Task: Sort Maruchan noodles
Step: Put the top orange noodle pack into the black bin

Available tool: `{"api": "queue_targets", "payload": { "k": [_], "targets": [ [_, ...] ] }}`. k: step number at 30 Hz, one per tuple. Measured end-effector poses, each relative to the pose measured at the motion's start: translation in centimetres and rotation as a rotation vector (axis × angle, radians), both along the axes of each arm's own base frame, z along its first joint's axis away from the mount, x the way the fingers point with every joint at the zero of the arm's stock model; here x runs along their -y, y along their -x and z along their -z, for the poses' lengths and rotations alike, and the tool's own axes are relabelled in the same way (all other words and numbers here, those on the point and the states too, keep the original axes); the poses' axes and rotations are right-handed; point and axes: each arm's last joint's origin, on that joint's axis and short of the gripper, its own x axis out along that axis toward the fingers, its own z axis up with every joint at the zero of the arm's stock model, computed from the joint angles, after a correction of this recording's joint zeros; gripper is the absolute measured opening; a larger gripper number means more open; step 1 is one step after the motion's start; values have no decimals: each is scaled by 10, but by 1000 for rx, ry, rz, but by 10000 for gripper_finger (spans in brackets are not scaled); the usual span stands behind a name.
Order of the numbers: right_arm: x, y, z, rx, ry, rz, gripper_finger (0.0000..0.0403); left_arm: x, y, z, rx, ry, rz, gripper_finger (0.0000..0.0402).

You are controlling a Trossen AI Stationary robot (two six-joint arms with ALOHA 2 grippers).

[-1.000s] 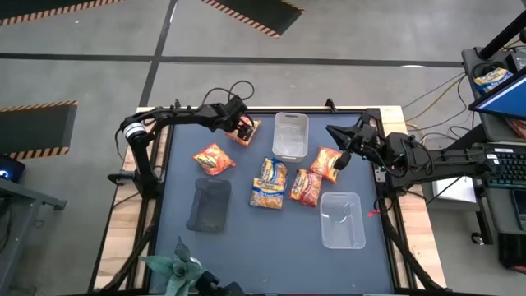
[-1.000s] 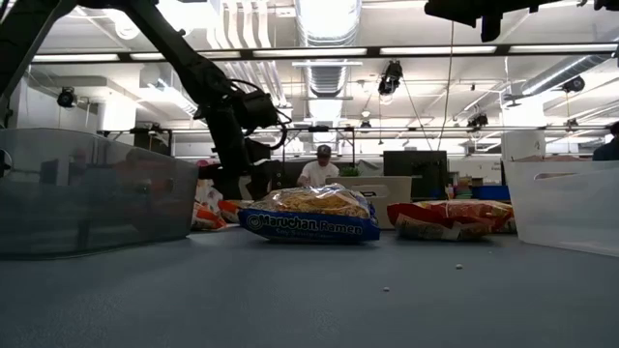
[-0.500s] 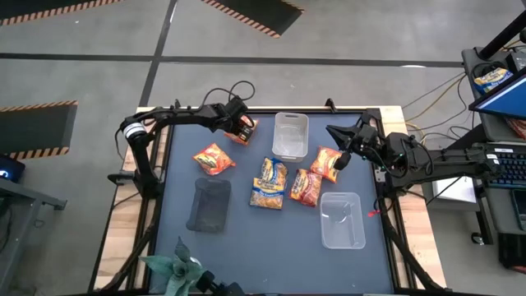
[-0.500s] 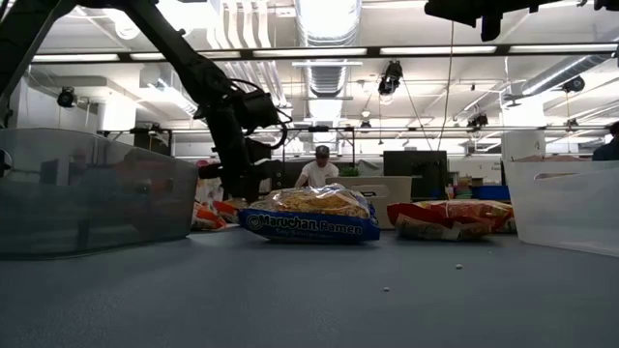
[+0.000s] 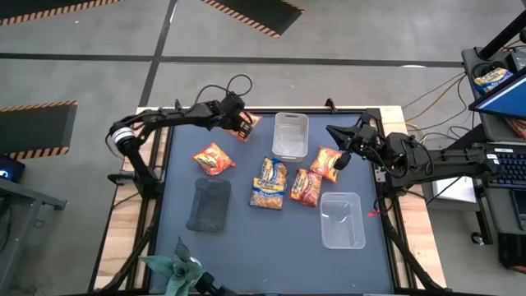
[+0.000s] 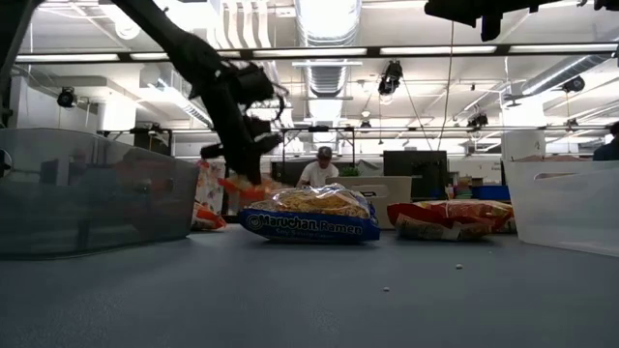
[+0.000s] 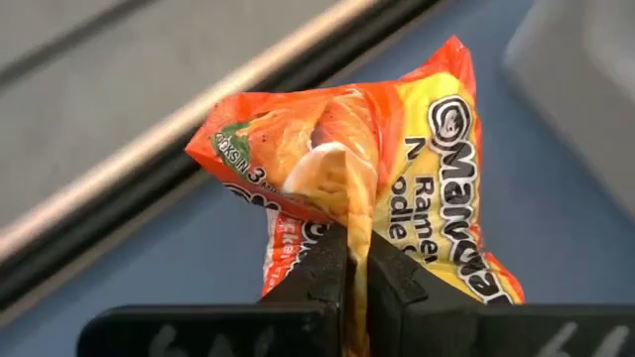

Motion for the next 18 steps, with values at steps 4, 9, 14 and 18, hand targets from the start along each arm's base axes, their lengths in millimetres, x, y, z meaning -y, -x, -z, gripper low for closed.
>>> {"api": "queue_targets", "payload": {
  "k": [4,9,14,18],
  "targets": [
    [0,0,0,0,1,0,12,16,7,-35,41,-77,101,0],
    [0,0,0,-3,8,1,12,66,21,-84,132,-66,433,0],
    [0,0,0,-3,9,2,12,145,50,-120,70,11,814,0],
    [0,0,-1,-3,22,3,12,199,72,-126,-84,22,1027,0]
  ]
}}
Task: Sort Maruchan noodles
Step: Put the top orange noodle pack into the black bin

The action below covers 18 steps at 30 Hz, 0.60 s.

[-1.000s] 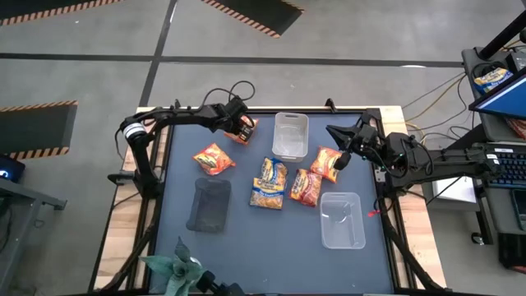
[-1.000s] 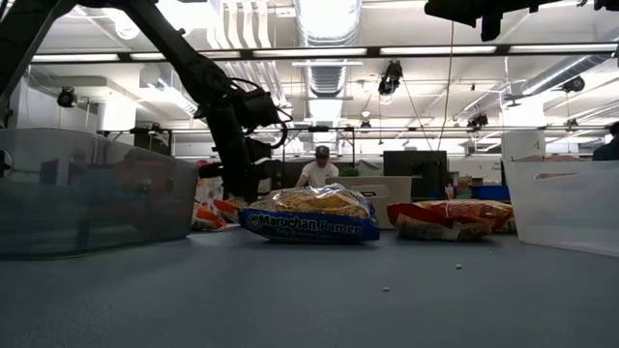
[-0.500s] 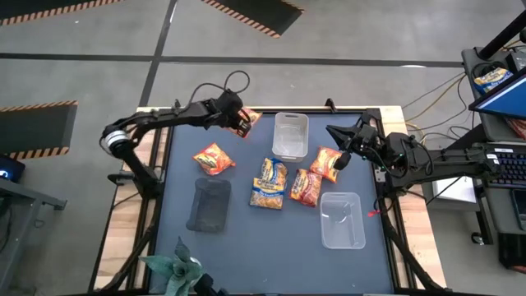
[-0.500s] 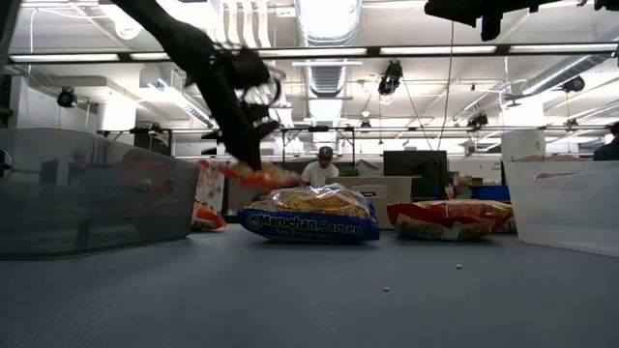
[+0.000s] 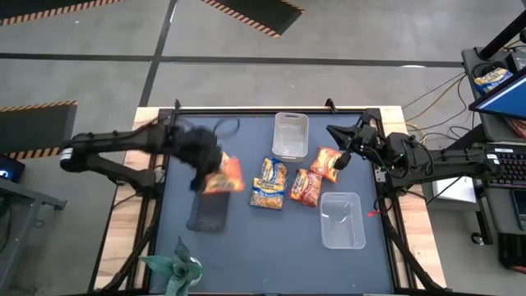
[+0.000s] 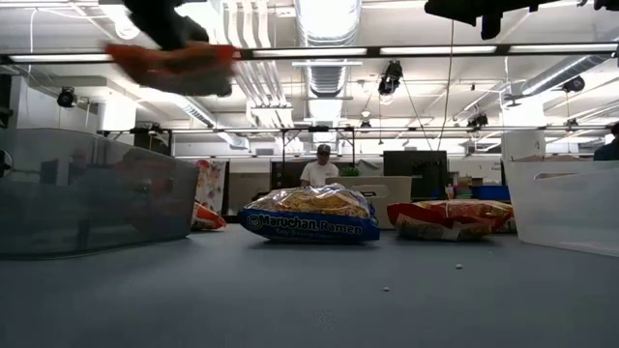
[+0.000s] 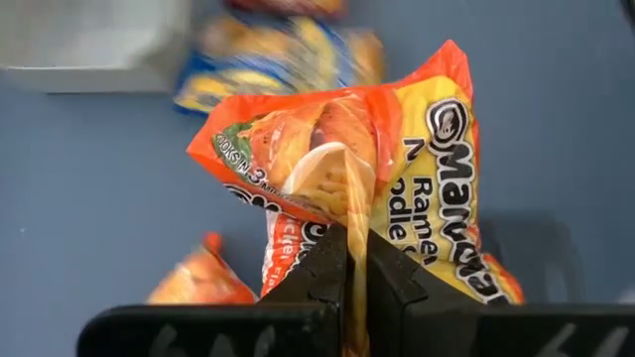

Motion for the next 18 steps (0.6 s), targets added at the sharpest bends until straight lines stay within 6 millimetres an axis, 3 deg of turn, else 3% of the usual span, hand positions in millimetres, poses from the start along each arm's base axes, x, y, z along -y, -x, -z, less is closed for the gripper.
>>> {"api": "queue_targets", "payload": {
  "k": [3,5,18],
  "targets": [
    [0,0,0,0,-1,0,12,29,8,10,-104,-70,52,0],
    [0,0,0,2,0,0,12,37,12,20,-201,-100,42,0],
    [0,0,-3,24,16,3,12,43,-17,70,-456,-152,9,2]
  ]
}}
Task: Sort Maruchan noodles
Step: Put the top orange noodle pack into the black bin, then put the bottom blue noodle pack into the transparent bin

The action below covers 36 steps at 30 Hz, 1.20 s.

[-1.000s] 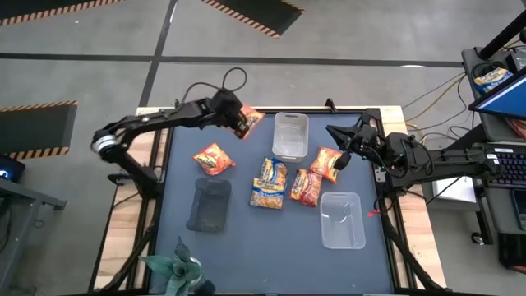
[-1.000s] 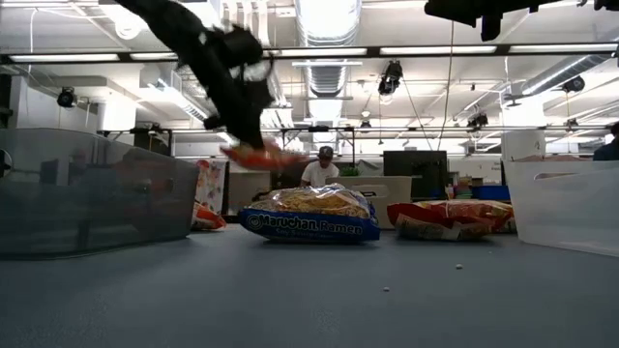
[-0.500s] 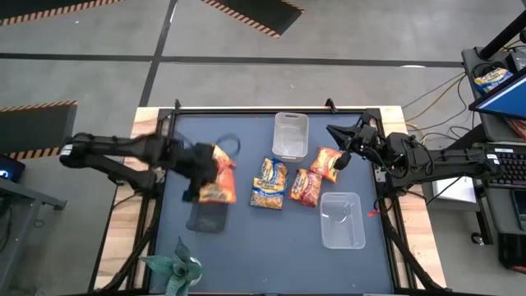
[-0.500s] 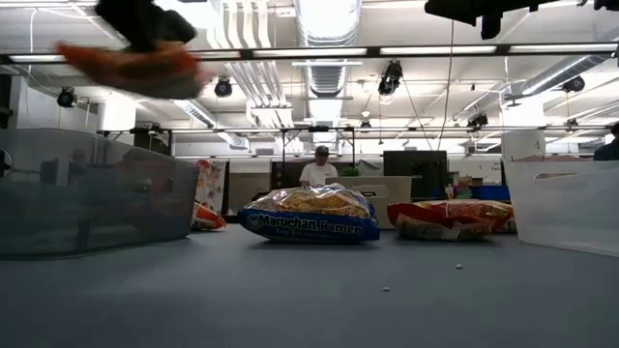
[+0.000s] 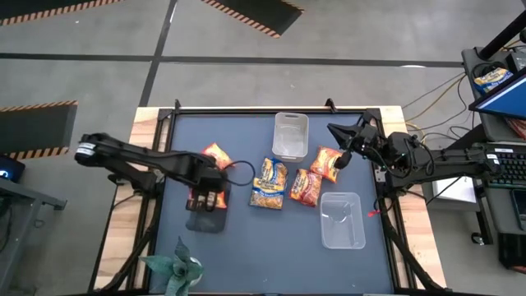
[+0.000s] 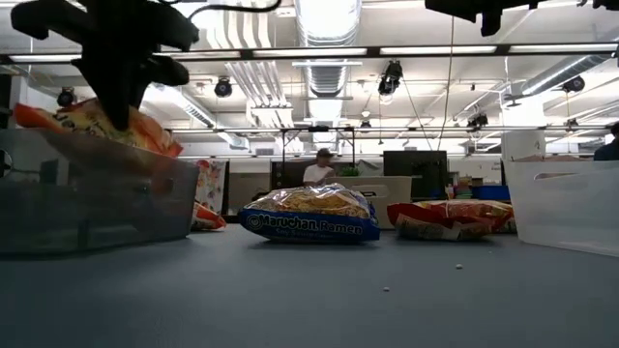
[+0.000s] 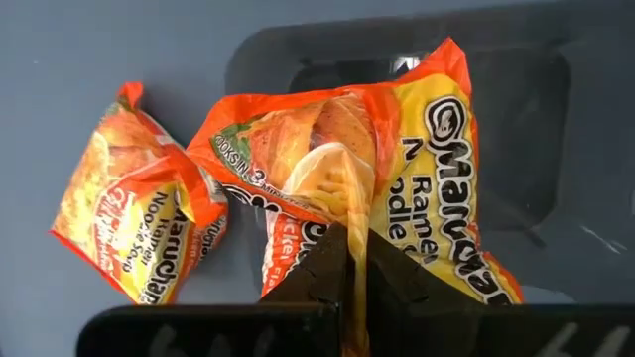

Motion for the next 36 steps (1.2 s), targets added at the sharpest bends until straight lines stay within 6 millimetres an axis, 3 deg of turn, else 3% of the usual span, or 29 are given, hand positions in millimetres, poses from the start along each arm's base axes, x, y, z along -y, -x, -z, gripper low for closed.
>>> {"api": "queue_targets", "payload": {
  "k": [9,16,22,26,28,32,36],
  "targets": [
    [0,0,0,0,0,-1,12,1,-4,3,-22,1,-31,57],
    [0,0,0,24,-46,-10,12,1,-8,-11,44,-12,1,99],
    [0,-3,2,39,-110,-20,12,3,-36,-24,343,-71,102,81],
    [0,-4,3,48,-127,-24,12,6,-51,-20,511,-107,228,61],
    [-1,-5,3,103,-226,-75,12,6,-57,-18,589,-128,249,45],
    [-7,-20,11,94,-369,-271,12,6,-63,-5,701,-143,235,10],
    [-12,-46,29,30,-545,-311,12,7,-61,19,759,-122,215,4]
  ]
}}
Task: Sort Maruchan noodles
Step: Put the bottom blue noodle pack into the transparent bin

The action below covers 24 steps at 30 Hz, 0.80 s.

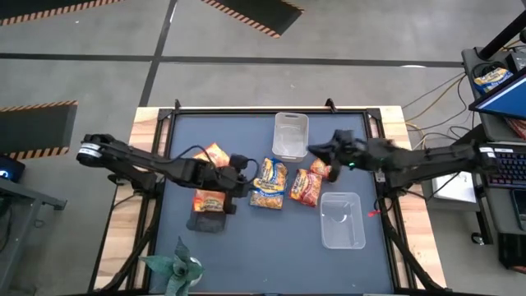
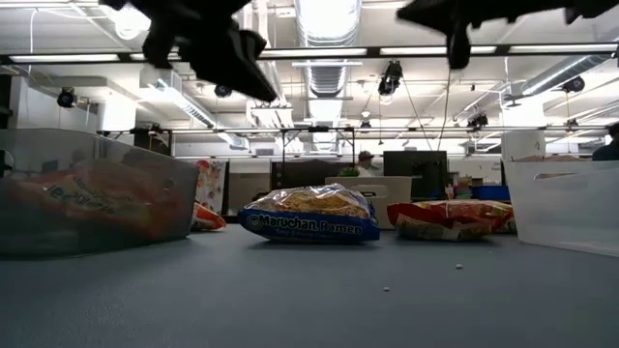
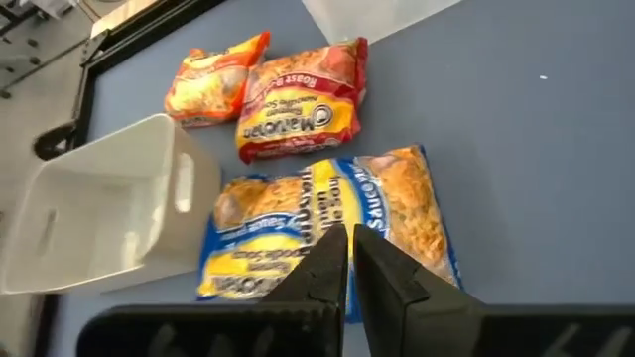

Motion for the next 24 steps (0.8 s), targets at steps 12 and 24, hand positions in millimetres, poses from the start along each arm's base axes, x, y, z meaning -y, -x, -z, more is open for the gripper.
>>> {"api": "queue_targets", "payload": {
  "k": [12,24],
  "targets": [
    [-12,-64,36,-616,-423,-37,12,0,11,39,118,74,31,0],
    [-21,-100,58,-821,-463,-46,13,9,-15,66,-21,119,17,0]
  ]
}}
